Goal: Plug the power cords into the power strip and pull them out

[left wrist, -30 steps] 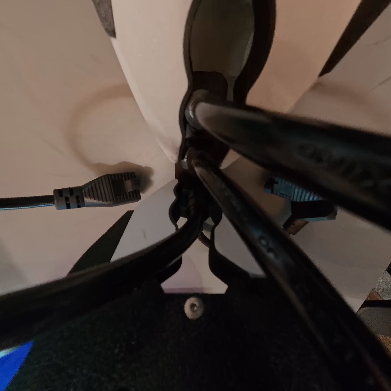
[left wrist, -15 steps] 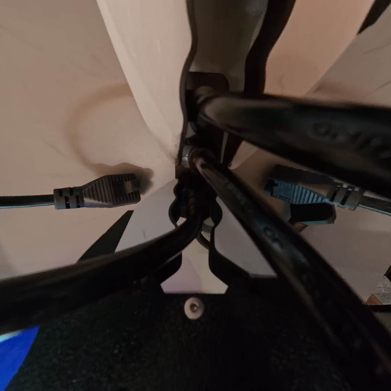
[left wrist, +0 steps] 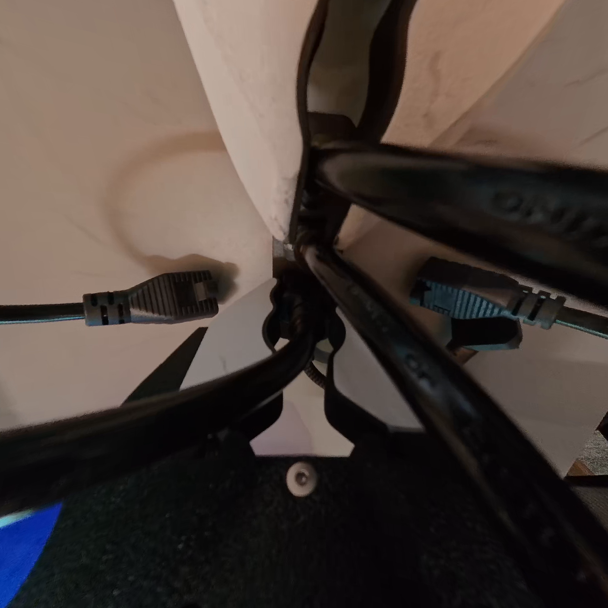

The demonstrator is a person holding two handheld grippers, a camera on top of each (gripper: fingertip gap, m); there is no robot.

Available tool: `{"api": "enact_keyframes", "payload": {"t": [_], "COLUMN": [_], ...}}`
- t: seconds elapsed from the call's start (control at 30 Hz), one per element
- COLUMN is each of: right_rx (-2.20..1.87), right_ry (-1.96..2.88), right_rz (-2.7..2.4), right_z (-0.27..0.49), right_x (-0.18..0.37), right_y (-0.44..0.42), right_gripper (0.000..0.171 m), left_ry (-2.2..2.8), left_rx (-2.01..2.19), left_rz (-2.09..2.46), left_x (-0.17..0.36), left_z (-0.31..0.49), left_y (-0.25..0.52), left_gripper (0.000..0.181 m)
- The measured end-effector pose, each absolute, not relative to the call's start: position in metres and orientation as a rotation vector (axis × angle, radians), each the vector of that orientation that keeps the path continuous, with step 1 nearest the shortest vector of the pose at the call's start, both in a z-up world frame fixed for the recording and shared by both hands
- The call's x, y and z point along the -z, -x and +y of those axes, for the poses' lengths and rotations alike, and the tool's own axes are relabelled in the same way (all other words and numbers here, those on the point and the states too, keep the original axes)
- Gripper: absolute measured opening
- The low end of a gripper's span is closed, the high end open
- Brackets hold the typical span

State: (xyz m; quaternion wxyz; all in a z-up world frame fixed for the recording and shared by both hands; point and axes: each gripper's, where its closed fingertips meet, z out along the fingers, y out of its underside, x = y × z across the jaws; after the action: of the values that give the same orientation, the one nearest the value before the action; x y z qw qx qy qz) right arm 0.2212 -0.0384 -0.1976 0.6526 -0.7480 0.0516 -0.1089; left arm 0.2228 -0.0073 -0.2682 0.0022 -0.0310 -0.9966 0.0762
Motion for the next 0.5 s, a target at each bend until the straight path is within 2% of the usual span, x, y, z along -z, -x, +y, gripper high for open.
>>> {"api": "enact_keyframes", "payload": {"t": [0.03,0.5], "right_rx": [0.252,0.142], "right_ry": [1.697,1.685], "right_rz": [0.116,0.194], "right_z": [-0.0383,-0.038], "right_x": [0.1975,0.1971], "right_y": [-0.2211,-0.2212], "right_gripper": [0.009,0.009], "left_ry": [0.099,0.082], "left_rx": [-0.24,-0.251], "left_rz": [-3.127,-3.122], "left_x": [0.2682,0.2682], "left_z": [-0.0073,-0.0072], "left_y": [-0.2229,-0.2231], "left_gripper": [0.03,0.025]}}
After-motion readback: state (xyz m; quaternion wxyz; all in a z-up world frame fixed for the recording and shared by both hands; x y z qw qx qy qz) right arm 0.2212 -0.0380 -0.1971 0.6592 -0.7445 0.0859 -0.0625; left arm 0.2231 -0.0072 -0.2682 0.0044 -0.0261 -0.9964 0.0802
